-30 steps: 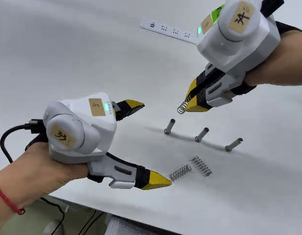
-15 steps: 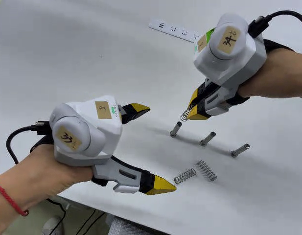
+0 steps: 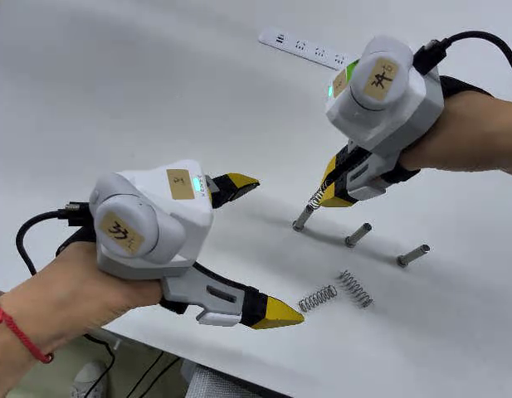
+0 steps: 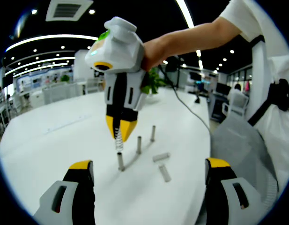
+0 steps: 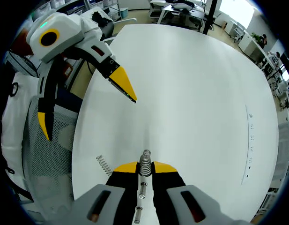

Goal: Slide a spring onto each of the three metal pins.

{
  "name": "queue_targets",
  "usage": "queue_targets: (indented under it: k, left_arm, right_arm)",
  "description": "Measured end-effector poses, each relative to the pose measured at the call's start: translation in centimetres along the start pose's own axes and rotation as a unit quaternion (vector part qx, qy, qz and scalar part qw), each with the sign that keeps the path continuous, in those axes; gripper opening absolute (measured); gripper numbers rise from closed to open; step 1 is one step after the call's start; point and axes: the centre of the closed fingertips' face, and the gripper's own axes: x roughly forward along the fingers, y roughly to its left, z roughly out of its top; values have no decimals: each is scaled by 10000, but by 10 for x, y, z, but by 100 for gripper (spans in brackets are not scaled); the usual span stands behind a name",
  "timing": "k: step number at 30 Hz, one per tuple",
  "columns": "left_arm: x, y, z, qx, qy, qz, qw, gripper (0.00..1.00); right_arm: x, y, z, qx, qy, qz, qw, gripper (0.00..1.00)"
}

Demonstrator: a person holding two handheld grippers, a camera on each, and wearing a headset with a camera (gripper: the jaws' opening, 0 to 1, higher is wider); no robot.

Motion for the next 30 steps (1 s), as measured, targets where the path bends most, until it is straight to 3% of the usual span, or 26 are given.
queue_targets:
  k: [30]
  left_arm:
    - [3, -1, -1, -101, -49, -39, 9999, 100]
  right_arm:
    - [17, -1, -2, 50, -4, 82, 10000, 12]
